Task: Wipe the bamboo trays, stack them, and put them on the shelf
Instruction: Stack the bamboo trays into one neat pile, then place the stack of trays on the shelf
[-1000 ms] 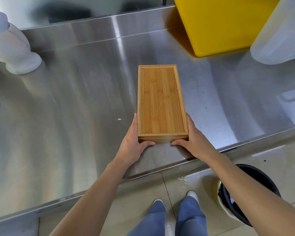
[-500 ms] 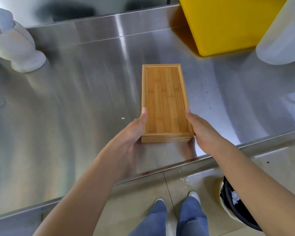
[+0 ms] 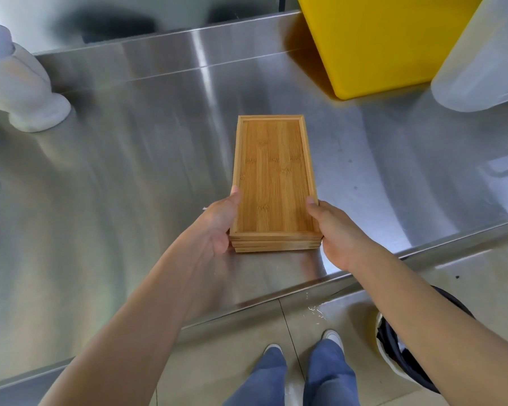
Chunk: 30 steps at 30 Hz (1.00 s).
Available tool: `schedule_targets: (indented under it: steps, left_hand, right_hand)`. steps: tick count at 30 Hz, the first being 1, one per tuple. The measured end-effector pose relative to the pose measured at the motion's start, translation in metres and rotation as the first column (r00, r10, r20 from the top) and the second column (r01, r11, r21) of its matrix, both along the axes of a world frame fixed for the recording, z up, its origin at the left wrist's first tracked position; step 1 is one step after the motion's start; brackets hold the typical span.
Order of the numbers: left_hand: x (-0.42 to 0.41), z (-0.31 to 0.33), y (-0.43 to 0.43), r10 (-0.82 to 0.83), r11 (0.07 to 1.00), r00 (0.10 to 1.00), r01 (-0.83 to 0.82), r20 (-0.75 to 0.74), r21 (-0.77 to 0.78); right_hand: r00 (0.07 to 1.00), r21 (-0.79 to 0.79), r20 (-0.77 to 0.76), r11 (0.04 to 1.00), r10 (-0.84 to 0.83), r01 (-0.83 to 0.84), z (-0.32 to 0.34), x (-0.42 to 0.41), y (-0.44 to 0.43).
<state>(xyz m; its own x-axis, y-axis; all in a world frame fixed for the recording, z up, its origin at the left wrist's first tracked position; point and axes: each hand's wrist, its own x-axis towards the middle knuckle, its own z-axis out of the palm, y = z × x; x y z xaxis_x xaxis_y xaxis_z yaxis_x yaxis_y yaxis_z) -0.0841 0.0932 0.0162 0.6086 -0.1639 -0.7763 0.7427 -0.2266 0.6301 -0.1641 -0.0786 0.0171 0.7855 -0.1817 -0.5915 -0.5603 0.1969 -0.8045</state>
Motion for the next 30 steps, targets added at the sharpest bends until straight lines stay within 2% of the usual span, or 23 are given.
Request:
schedule_targets:
  steps: [3, 7, 13, 19, 30]
  left_hand:
    - [-0.003, 0.000, 0.001, 0.001, 0.999, 1.000, -0.002, -0.024, -0.037]
    - [-0.005, -0.003, 0.000, -0.045, 0.999, 0.998, 0.046, 0.041, -0.025]
    - [-0.011, -0.008, -0.003, 0.019, 0.999, 0.998, -0.016, 0.054, -0.049]
    - [-0.018, 0.004, -0.003, 0.049, 0.999, 0.965, -0.042, 0.256, -0.032]
    - [0.046, 0.085, 0.006, 0.111, 0.993, 0.889, -0.086, 0.444, -0.077]
  right_hand:
    - [1.000, -0.002, 0.021, 1.000, 0.023, -0.023, 0.003, -0.002, -0.003]
    - [0.996, -0.109, 0.080, 0.994, 0.032, -0.023, 0.006, -0.006, -0.006]
    - [0.991, 0.000, 0.136, 1.000, 0.010, -0.010, 0.003, -0.005, -0.001]
    - [0.981, -0.090, 0.190, 0.995, -0.021, 0.039, 0.007, 0.001, 0.008]
    - [0.930, -0.143, 0.368, 0.987, -0.014, 0.072, 0.074, 0.074, 0.015]
